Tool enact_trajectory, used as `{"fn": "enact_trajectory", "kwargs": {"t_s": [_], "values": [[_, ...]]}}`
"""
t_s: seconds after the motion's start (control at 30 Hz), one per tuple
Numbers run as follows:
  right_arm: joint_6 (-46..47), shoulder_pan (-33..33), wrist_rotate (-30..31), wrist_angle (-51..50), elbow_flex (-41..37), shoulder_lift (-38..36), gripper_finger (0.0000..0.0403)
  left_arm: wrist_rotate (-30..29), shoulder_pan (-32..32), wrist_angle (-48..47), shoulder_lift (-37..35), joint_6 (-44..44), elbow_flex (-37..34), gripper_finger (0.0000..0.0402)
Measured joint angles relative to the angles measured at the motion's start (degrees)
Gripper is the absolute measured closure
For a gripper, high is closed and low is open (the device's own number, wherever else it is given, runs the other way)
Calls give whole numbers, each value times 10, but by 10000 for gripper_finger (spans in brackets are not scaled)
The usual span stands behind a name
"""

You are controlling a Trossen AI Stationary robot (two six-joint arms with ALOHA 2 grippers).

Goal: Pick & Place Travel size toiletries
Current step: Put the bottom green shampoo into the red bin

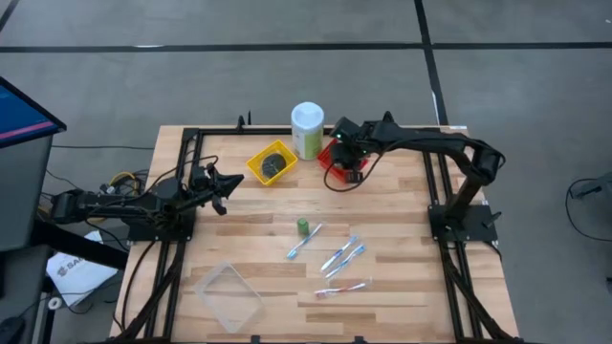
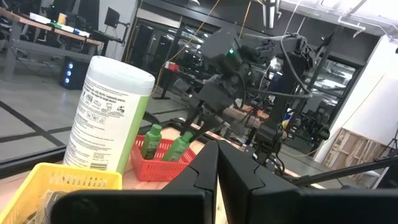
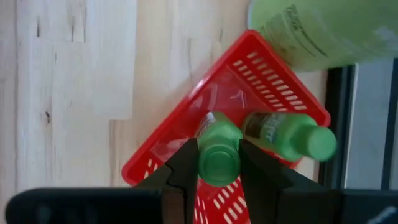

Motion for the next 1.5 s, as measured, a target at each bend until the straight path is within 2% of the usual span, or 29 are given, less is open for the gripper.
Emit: {"fn": "enact_trajectory", "kwargs": {"t_s": [0.3, 1.5], "values": [[-16, 0, 7, -3, 31, 41, 316, 0, 0, 0, 0, 0, 0, 395], [-32, -4, 6, 24, 40, 65, 315, 0, 0, 0, 0, 0, 0, 395]]}}
